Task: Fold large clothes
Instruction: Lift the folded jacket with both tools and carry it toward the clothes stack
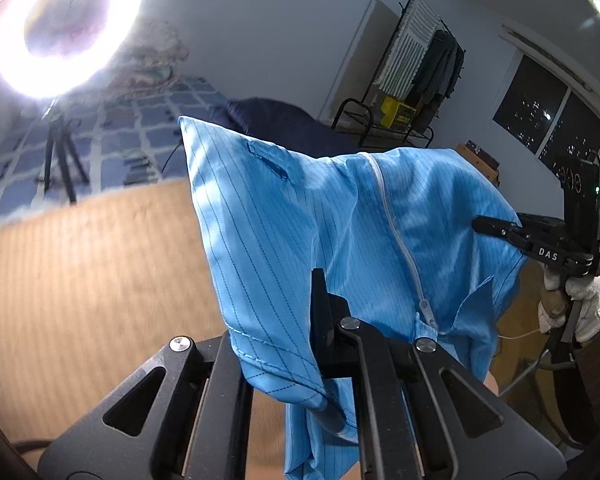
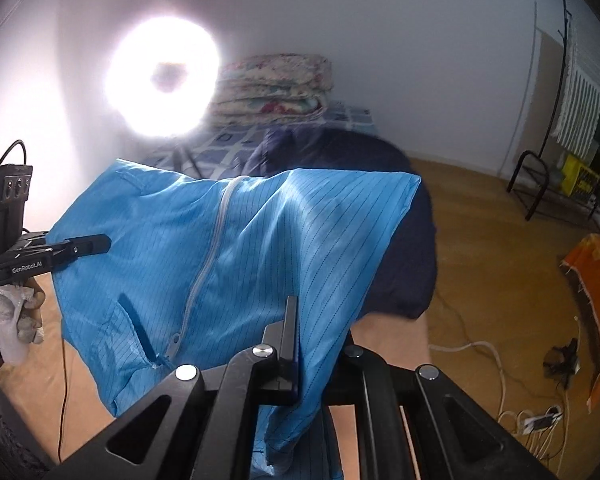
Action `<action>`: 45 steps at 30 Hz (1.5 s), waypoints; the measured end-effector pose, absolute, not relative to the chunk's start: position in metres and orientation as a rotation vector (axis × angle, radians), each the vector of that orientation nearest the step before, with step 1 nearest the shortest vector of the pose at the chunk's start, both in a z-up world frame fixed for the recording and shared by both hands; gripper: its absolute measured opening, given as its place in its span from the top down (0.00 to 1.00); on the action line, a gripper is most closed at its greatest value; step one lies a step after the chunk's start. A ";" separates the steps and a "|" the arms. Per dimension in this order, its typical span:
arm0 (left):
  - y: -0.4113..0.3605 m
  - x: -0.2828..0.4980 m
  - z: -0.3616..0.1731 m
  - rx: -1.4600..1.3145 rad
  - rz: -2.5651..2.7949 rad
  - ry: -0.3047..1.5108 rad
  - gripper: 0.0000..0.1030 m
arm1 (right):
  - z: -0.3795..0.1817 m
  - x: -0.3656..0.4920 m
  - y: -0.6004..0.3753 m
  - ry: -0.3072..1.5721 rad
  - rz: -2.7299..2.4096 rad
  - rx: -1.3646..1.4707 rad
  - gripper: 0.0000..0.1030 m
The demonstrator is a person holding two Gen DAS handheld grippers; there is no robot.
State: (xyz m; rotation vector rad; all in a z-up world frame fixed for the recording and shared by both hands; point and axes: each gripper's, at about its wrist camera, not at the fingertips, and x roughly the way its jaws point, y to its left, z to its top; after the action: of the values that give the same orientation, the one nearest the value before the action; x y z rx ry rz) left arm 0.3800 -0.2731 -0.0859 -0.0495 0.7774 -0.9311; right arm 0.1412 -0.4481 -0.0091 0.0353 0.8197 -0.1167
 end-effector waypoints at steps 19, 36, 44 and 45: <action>-0.397 0.518 -0.039 0.008 -0.883 0.634 0.96 | 0.012 0.313 -0.570 0.696 -0.263 0.032 0.97; -0.436 0.575 -0.100 -0.004 -0.795 0.720 0.96 | -0.054 0.377 -0.617 0.786 -0.356 0.038 0.97; -0.437 0.575 -0.110 -0.004 -0.799 0.735 0.95 | -0.071 0.381 -0.627 0.846 -0.387 0.043 0.90; -0.437 0.575 -0.110 -0.004 -0.797 0.737 0.95 | -0.073 0.380 -0.627 0.854 -0.408 0.016 0.84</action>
State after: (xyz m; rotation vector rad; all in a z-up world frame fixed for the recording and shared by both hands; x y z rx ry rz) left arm 0.5748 -0.4365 -0.1101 -0.0043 0.7366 -0.7974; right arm 0.3799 -0.6267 -0.0733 0.0164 0.8538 -0.4079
